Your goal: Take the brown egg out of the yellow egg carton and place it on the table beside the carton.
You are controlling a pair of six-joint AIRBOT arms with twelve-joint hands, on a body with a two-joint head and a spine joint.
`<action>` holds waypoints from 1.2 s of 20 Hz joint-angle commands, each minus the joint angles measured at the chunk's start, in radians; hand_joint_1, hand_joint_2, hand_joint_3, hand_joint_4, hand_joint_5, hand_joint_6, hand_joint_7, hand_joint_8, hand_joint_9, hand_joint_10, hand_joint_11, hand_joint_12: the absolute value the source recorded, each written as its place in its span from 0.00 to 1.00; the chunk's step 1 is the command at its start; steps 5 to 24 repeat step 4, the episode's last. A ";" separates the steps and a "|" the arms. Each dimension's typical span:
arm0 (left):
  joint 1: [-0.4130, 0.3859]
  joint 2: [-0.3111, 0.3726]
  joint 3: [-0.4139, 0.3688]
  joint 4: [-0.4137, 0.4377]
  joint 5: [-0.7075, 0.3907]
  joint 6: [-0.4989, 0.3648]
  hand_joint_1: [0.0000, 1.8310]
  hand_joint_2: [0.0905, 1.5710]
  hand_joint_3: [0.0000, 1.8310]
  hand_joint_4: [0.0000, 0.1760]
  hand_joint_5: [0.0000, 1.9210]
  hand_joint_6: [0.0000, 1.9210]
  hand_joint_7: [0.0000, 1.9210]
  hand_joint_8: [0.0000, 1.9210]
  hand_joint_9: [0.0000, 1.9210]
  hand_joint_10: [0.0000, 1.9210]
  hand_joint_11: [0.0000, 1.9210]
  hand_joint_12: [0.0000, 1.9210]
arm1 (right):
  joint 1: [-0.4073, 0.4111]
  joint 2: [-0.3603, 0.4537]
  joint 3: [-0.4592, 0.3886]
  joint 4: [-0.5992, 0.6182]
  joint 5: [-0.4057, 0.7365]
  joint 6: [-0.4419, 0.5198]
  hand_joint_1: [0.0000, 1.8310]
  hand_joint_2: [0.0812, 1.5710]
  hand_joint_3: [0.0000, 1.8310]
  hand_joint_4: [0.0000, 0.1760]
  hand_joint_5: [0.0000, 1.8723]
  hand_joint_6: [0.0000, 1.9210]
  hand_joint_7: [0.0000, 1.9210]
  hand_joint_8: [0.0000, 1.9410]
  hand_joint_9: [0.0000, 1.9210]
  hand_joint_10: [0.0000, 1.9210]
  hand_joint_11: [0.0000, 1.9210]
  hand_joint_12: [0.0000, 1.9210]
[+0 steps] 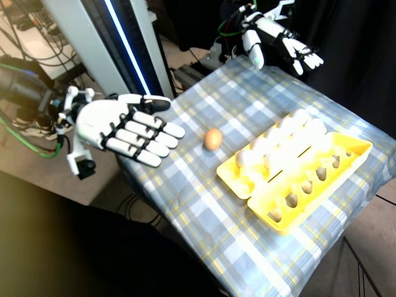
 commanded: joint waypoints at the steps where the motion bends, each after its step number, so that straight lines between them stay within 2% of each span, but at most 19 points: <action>1: -0.005 -0.001 0.003 0.049 -0.120 -0.007 0.13 0.78 0.00 0.27 0.20 0.00 0.08 0.00 0.03 0.00 0.00 0.00 | 0.004 0.001 0.000 -0.037 0.129 -0.001 0.00 0.61 0.00 0.00 0.02 0.00 0.01 0.00 0.00 0.00 0.00 0.00; 3: -0.005 -0.001 0.004 0.048 -0.120 -0.007 0.13 0.78 0.00 0.30 0.20 0.00 0.08 0.00 0.03 0.00 0.00 0.00 | 0.004 0.001 0.000 -0.036 0.129 -0.001 0.00 0.61 0.00 0.00 0.02 0.00 0.01 0.00 0.00 0.00 0.00 0.00; 4: -0.005 -0.001 0.003 0.047 -0.120 -0.007 0.13 0.78 0.00 0.28 0.20 0.00 0.08 0.00 0.03 0.00 0.00 0.00 | 0.004 0.000 0.000 -0.035 0.130 -0.001 0.00 0.61 0.00 0.00 0.02 0.00 0.01 0.00 0.00 0.00 0.00 0.00; 24: -0.005 -0.001 0.003 0.047 -0.120 -0.007 0.13 0.78 0.00 0.28 0.20 0.00 0.08 0.00 0.03 0.00 0.00 0.00 | 0.004 0.000 0.000 -0.035 0.130 -0.001 0.00 0.61 0.00 0.00 0.02 0.00 0.01 0.00 0.00 0.00 0.00 0.00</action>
